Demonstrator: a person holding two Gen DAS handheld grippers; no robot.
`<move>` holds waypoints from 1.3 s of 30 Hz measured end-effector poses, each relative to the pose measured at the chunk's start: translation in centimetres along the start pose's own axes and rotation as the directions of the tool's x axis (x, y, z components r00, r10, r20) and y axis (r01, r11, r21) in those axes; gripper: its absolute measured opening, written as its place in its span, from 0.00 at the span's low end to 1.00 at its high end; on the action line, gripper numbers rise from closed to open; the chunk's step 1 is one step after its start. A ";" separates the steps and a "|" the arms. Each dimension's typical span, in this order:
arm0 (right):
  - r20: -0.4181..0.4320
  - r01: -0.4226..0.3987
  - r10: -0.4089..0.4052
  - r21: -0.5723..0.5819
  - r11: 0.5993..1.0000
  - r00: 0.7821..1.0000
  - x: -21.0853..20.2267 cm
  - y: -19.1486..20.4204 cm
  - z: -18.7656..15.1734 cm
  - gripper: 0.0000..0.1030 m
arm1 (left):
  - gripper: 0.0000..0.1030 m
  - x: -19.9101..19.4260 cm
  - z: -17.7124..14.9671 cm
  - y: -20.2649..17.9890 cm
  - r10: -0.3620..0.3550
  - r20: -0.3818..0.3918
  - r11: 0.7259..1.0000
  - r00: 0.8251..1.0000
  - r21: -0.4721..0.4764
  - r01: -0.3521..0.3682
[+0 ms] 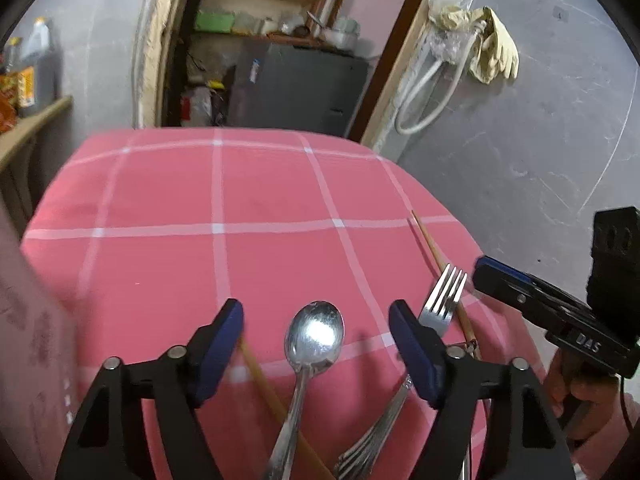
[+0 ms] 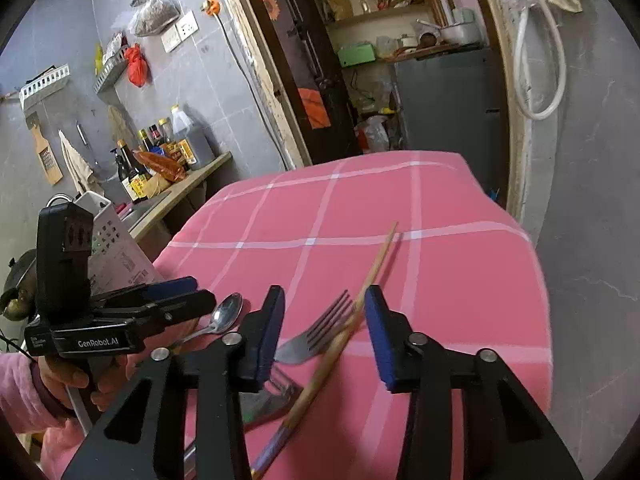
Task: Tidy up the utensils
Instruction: 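Lower left gripper over silver spoon while right gripper lowers over silver fork, then close left gripper on silver spoon handle while right gripper grasps the fork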
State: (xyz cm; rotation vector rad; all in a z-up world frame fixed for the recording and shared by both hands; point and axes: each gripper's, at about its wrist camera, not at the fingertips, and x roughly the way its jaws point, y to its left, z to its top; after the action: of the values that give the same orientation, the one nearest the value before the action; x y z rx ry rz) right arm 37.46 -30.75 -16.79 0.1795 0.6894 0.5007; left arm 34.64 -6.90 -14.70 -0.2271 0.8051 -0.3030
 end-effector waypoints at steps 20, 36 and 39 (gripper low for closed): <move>-0.092 -0.092 0.101 0.097 0.991 0.991 2.5 -1.1 -1.8 0.21 | 0.43 2.3 0.0 0.7 -0.155 -0.151 0.988 0.976 -0.030 0.152; -0.097 -0.099 0.110 0.117 0.988 0.989 1.4 -1.0 -2.4 0.14 | 0.13 1.7 -1.2 0.1 -0.173 -0.283 0.984 0.943 -0.085 0.155; -0.099 -0.100 0.113 0.120 0.988 0.989 1.2 -1.0 -2.6 0.13 | 0.11 1.4 -1.4 0.5 -0.185 -0.302 0.981 0.935 -0.106 0.160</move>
State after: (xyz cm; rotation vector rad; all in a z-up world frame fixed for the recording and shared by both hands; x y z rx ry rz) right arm 36.94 -31.03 -19.75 0.3007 0.8152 0.5766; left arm 34.55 -7.00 -16.74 -0.3318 1.1140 -0.4811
